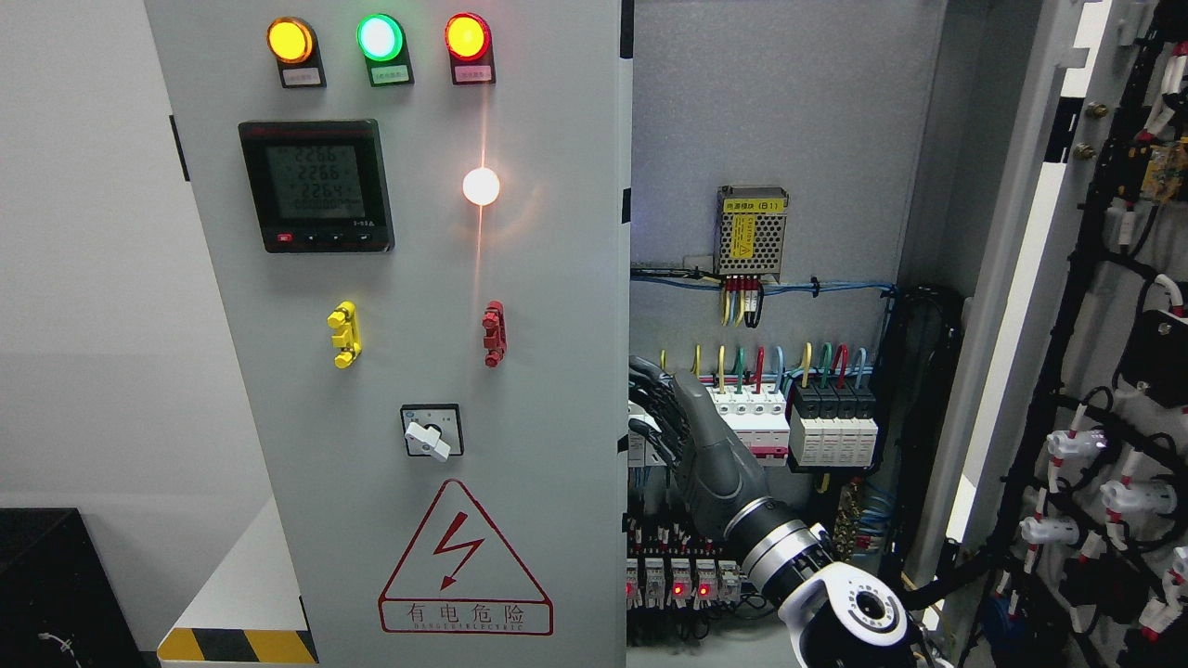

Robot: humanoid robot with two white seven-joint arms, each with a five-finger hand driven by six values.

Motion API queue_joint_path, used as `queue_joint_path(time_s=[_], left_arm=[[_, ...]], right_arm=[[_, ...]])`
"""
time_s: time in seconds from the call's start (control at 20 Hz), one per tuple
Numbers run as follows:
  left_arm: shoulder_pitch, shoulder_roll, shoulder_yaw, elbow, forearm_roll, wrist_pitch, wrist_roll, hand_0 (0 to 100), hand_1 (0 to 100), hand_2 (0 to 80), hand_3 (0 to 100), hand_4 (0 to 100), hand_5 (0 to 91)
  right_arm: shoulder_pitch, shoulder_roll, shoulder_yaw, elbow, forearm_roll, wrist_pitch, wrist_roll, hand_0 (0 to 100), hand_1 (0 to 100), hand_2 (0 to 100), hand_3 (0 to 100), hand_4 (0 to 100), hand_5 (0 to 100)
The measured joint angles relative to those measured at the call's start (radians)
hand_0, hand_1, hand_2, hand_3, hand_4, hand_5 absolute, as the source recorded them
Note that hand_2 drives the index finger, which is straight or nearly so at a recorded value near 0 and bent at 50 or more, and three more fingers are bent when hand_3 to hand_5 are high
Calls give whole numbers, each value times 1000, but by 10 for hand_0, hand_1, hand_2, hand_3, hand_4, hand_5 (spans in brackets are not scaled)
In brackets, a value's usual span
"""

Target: Open door with both hands

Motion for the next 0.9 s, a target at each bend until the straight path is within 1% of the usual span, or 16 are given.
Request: queue_joint_path(time_s=[0.4,0.6,0.75,0.9], left_arm=[[0,2,0,0,0,-1,0,0,0,0,0,0,0],[0,3,0,0,0,-1,0,0,0,0,0,0,0],[0,5,0,1,0,-1,0,0,0,0,0,0,0],[0,8,0,1,0,-1,0,0,0,0,0,0,0]], right_arm=[[-27,-17,0,35,-60,0,15,191,0,0,0,0,0],[-38,-21,-1,46,-74,0,73,192,0,0,0,0,0],[-47,-24,-1,54,-79,0,89,192,0,0,0,0,0],[-56,-26,-1,64,-82,-1,95,191,0,0,0,0,0]])
